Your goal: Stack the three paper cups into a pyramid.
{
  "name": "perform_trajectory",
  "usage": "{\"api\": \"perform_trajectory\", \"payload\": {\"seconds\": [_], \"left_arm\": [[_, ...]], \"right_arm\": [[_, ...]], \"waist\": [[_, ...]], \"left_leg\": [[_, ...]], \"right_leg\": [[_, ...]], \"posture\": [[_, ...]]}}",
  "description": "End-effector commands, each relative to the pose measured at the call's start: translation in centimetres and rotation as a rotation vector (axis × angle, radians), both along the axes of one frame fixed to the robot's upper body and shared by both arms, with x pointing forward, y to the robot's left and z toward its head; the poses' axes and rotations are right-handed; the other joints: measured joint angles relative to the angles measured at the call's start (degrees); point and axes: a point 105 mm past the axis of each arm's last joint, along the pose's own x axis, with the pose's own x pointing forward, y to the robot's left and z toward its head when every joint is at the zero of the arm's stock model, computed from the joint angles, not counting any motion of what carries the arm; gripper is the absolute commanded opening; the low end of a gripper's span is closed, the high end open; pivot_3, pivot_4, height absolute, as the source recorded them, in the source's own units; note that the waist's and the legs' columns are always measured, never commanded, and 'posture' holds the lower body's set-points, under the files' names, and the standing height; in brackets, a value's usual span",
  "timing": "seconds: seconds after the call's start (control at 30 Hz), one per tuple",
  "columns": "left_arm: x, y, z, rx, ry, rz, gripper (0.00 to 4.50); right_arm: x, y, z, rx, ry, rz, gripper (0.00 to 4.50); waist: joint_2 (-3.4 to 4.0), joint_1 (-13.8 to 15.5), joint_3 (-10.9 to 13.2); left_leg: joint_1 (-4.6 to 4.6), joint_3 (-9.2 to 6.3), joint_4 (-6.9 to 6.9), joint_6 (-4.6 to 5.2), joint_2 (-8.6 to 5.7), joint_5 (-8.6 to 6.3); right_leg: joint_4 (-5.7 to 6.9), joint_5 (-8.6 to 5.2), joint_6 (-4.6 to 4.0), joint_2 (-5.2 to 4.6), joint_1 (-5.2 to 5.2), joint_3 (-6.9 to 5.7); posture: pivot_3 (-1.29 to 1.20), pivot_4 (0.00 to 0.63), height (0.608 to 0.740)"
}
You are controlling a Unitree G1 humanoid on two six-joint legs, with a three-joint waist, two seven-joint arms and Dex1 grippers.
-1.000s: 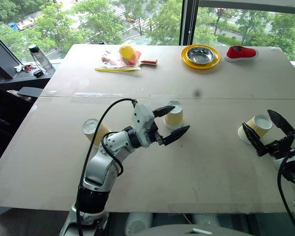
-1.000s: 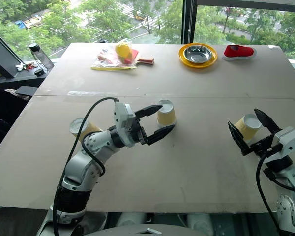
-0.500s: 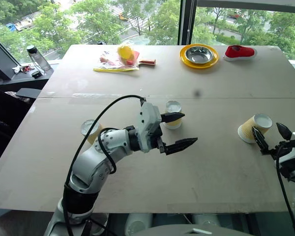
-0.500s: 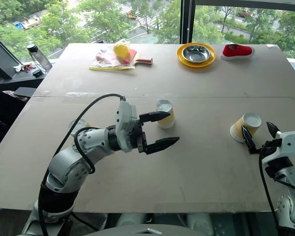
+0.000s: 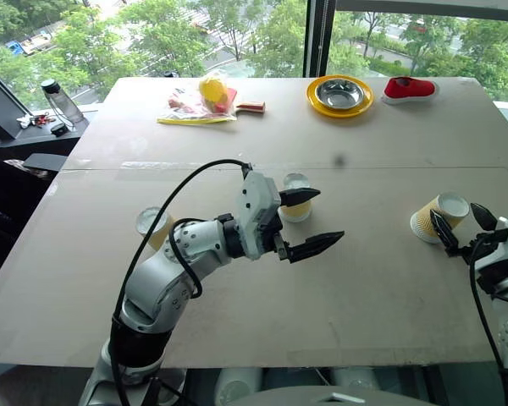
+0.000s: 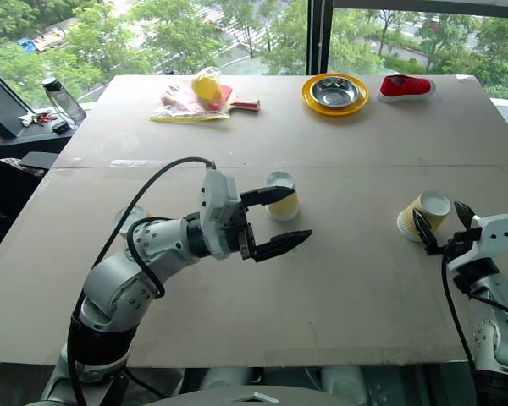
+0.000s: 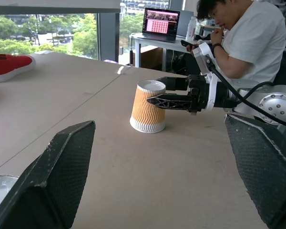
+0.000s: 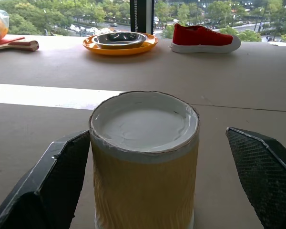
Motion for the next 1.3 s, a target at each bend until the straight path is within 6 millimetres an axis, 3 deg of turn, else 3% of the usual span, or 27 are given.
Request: {"api": "perform_trajectory", "payload": {"seconds": [0.03, 0.2, 0.4, 0.47, 0.63, 0.9, 1.1, 1.3], "left_arm": [[-0.5, -0.2, 1.2, -0.023, -0.064, -0.016, 4.49], [-0.4, -0.2, 1.3, -0.021, -0.065, -0.016, 4.50], [-0.4, 0.3, 1.3, -0.035, -0.067, 0.014, 4.50], [-0.4, 1.1, 0.9, -0.037, -0.051, 0.069, 4.50], [-0.6, 3.8, -0.7, -0.029, -0.011, 0.256, 4.50], [-0.8, 5.5, -1.9, -0.039, 0.023, 0.460, 4.50], [-1.5, 6.2, -2.9, -0.028, 0.040, 0.522, 4.50], [-1.9, 6.3, -3.0, -0.027, 0.043, 0.529, 4.50]], "right_arm": [[0.2, 0.3, 1.0, 0.026, -0.044, 0.017, 4.24], [0.1, 0.8, 0.9, 0.031, -0.043, 0.050, 2.24], [0.2, 1.5, 1.2, 0.018, -0.060, 0.072, 2.20], [0.4, 2.8, 1.8, -0.005, -0.075, 0.128, 2.20], [1.0, 8.1, 2.3, -0.008, -0.062, 0.342, 2.20], [3.4, 14.2, 2.6, -0.001, -0.048, 0.496, 2.20], [4.7, 16.9, 2.8, -0.025, -0.045, 0.549, 2.20], [5.5, 18.2, 3.1, -0.017, -0.040, 0.558, 2.20]], "waist": [[0.00, 0.0, 0.0], [0.00, 0.0, 0.0], [0.01, 0.0, 0.0], [0.02, -0.3, 0.0], [0.09, -0.5, 0.1], [0.05, 0.0, 0.1], [0.06, -0.1, 0.1], [0.06, -0.1, 0.1]], "left_leg": [[0.00, 0.00, 0.00, 0.00, 0.00, 0.00], [-0.01, 0.00, 0.00, 0.00, 0.00, 0.00], [0.00, 0.00, 0.00, 0.00, 0.01, 0.00], [0.00, 0.00, 0.00, 0.00, 0.01, 0.00], [0.07, 0.06, -0.09, 0.00, 0.25, 0.00], [0.02, 0.09, -0.06, 0.00, 0.19, 0.00], [-0.08, 0.04, -0.08, 0.00, 0.21, 0.00], [-0.16, 0.05, -0.08, 0.00, 0.21, 0.00]], "right_leg": [[0.00, 0.00, 0.00, 0.00, 0.00, 0.00], [-0.01, 0.00, 0.00, 0.00, 0.00, 0.00], [-0.01, 0.00, 0.00, 0.00, 0.00, 0.00], [-0.01, 0.00, 0.00, 0.00, 0.00, 0.01], [0.01, 0.00, 0.00, 0.08, -0.04, 0.24], [-0.03, 0.00, 0.00, -0.01, -0.06, 0.15], [-0.05, 0.00, -0.01, 0.00, -0.18, 0.10], [-0.04, 0.00, -0.01, -0.01, -0.27, 0.08]], "posture": [[0.00, 0.150, 0.740], [0.00, 0.150, 0.740], [0.00, 0.150, 0.740], [0.00, 0.150, 0.740], [0.00, 0.150, 0.740], [0.00, 0.150, 0.740], [0.00, 0.150, 0.740], [0.00, 0.150, 0.740]]}}
